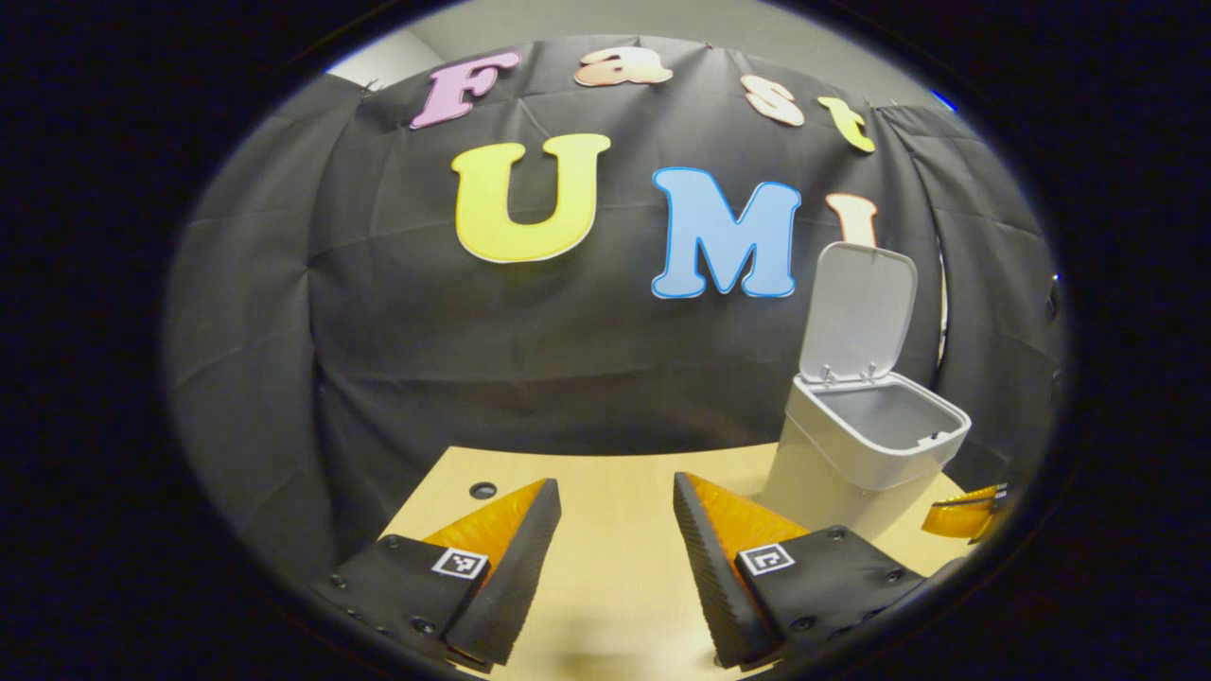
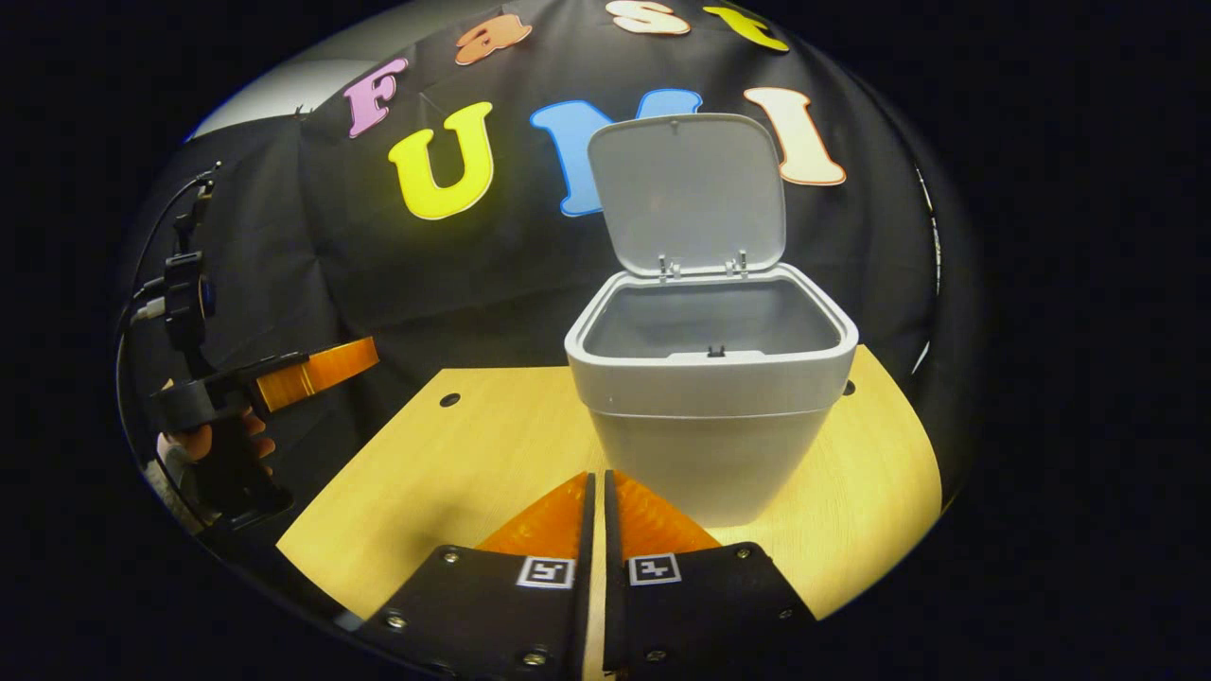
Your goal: Press the lid of the desktop garbage bin to open it, pick up the crumpled paper on the desktop and throw it into the bin, then pick up the pop can on the desktop and drop it into the bin, and finally close the garbage bin lid.
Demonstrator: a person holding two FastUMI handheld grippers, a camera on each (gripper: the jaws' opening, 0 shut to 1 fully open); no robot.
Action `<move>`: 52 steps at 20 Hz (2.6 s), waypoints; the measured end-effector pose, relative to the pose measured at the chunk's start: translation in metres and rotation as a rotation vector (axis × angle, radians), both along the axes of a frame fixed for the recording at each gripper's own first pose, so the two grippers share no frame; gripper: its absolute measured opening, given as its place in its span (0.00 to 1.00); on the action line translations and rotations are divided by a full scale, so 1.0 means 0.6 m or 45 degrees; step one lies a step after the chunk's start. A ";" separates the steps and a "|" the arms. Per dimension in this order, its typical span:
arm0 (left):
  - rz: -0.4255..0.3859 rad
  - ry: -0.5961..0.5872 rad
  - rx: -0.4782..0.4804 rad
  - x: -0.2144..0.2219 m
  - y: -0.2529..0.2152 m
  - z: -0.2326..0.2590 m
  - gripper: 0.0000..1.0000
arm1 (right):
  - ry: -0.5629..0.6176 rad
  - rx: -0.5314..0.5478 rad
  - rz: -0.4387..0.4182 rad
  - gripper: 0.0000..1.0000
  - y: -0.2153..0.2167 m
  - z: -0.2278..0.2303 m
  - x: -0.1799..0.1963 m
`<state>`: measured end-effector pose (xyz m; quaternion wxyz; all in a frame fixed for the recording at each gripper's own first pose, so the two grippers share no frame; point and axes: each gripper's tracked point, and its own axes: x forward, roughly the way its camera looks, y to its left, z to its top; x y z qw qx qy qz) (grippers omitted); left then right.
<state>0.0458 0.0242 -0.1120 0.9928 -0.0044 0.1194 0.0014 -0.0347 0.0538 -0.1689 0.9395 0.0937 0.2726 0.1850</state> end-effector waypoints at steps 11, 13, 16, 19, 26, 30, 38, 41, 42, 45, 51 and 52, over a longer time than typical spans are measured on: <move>0.068 0.019 -0.012 -0.040 0.036 -0.020 0.81 | 0.059 -0.033 0.263 0.98 0.095 -0.040 -0.059; 0.073 0.022 -0.010 -0.046 0.040 -0.022 0.77 | 0.071 -0.064 0.326 0.98 0.112 -0.054 -0.074; 0.091 0.022 -0.007 -0.056 0.050 -0.023 0.75 | 0.096 -0.106 0.411 0.99 0.135 -0.079 -0.093; 0.112 0.020 -0.015 -0.065 0.060 -0.024 0.75 | 0.119 -0.145 0.476 0.99 0.151 -0.104 -0.105; 0.164 0.034 -0.009 -0.092 0.091 -0.032 0.75 | 0.198 -0.232 0.558 0.98 0.169 -0.164 -0.127; 0.201 0.045 -0.004 -0.110 0.107 -0.039 0.75 | 0.231 -0.276 0.579 0.99 0.170 -0.186 -0.130; 0.247 0.059 -0.006 -0.126 0.128 -0.046 0.81 | 0.289 -0.288 0.621 0.84 0.173 -0.212 -0.127; 0.247 0.063 -0.007 -0.125 0.129 -0.047 0.81 | 0.277 -0.301 0.601 0.82 0.169 -0.209 -0.131; 0.245 0.065 -0.006 -0.124 0.127 -0.047 0.80 | 0.269 -0.292 0.590 0.82 0.167 -0.203 -0.128; 0.237 0.071 -0.002 -0.121 0.119 -0.050 0.77 | 0.214 -0.242 0.543 0.82 0.161 -0.168 -0.105; 0.202 0.079 0.007 -0.102 0.101 -0.057 0.81 | 0.040 -0.134 0.445 0.82 0.164 -0.055 -0.048; 0.195 0.080 0.010 -0.097 0.098 -0.058 0.81 | 0.004 -0.117 0.428 0.82 0.163 -0.034 -0.035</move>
